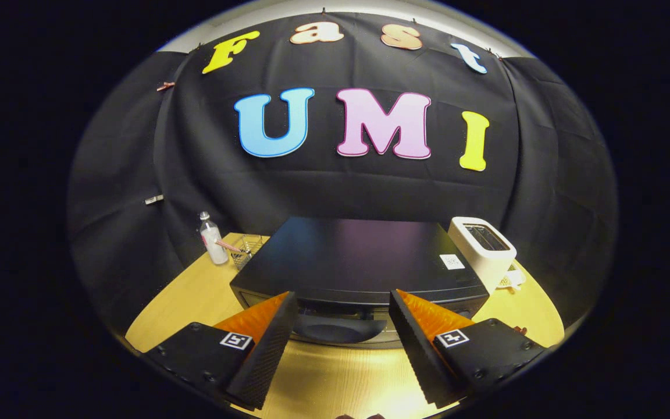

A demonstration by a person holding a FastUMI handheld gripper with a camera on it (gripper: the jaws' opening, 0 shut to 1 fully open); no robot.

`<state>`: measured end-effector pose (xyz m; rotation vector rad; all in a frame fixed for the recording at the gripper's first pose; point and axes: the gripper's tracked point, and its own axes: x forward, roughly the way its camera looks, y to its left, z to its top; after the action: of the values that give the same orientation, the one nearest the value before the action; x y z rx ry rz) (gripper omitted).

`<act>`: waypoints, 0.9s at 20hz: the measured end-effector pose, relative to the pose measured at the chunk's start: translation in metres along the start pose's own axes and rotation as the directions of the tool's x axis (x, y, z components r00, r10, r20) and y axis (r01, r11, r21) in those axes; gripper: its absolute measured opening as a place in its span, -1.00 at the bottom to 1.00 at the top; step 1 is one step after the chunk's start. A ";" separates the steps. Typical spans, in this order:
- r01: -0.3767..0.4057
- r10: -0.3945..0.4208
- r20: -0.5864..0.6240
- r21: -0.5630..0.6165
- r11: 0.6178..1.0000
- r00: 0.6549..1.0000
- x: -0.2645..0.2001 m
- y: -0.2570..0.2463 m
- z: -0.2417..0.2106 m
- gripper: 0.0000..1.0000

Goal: Open the toaster oven, put the food inside, and close the toaster oven door.

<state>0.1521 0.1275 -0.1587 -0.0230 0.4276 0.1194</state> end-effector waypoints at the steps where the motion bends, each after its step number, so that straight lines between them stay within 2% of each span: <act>1: 0.004 -0.004 -0.019 0.014 1.000 1.000 0.005 0.001 -0.006 0.97; 5: 0.016 -0.012 -0.076 0.056 0.998 0.997 0.020 0.004 -0.021 0.97; 7: 0.020 -0.017 -0.073 0.031 0.999 0.997 0.026 0.005 -0.020 0.98; 10: 0.037 -0.034 -0.060 0.037 0.999 0.998 0.023 0.006 -0.020 0.98; 18: 0.023 -0.022 -0.044 0.023 0.999 0.999 0.006 0.010 -0.032 0.99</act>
<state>0.1430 0.1367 -0.1903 -0.0069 0.4719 0.0914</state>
